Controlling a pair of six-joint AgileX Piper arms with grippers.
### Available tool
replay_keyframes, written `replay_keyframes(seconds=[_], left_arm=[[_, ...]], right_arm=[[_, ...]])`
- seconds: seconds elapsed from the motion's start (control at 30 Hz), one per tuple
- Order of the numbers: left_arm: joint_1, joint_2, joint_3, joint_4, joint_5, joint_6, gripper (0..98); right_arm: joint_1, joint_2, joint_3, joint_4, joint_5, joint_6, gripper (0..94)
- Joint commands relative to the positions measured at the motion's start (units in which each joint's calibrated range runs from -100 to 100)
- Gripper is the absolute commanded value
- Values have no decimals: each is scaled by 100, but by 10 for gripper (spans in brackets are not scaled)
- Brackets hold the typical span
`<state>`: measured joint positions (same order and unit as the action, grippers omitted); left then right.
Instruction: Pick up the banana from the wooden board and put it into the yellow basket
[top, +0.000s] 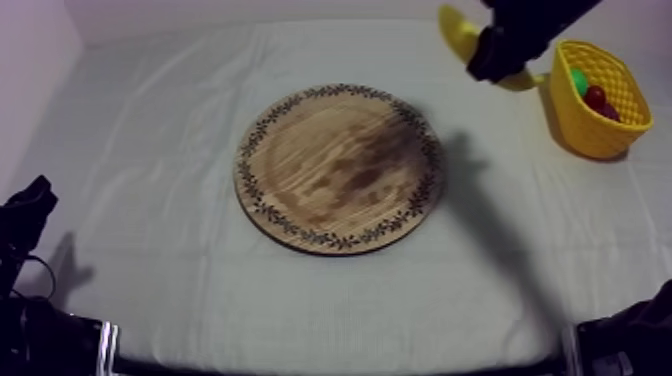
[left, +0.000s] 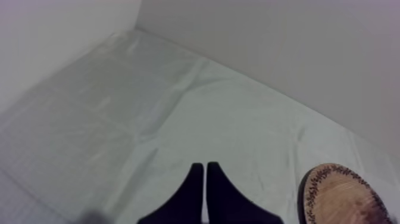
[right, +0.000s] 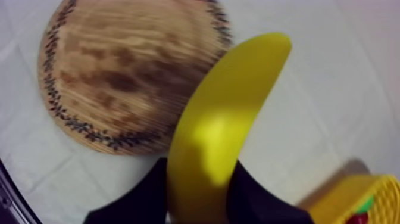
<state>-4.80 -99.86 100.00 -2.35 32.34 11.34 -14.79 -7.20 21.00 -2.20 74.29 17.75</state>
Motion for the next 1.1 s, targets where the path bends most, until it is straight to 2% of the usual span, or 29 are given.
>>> replay_keyframes(seconds=[0.0, 0.27, 0.57, 0.87, 1.07], left_arm=[[-1, 4, 0, -2, 0, 1, 1], [-1, 4, 0, -2, 0, 1, 1], [-1, 4, 0, -2, 0, 1, 1], [-1, 4, 0, -2, 0, 1, 1], [-1, 4, 0, -2, 0, 1, 1]], right_arm=[[390, -216, -44, 16, -35, -87, 223], [1282, 72, -613, 55, 36, -413, 237], [1966, 1126, -1576, 155, -40, -768, 252], [2199, 1814, -1720, 418, -284, -1015, 292], [2282, 1920, -1596, 468, -386, -1075, 359]])
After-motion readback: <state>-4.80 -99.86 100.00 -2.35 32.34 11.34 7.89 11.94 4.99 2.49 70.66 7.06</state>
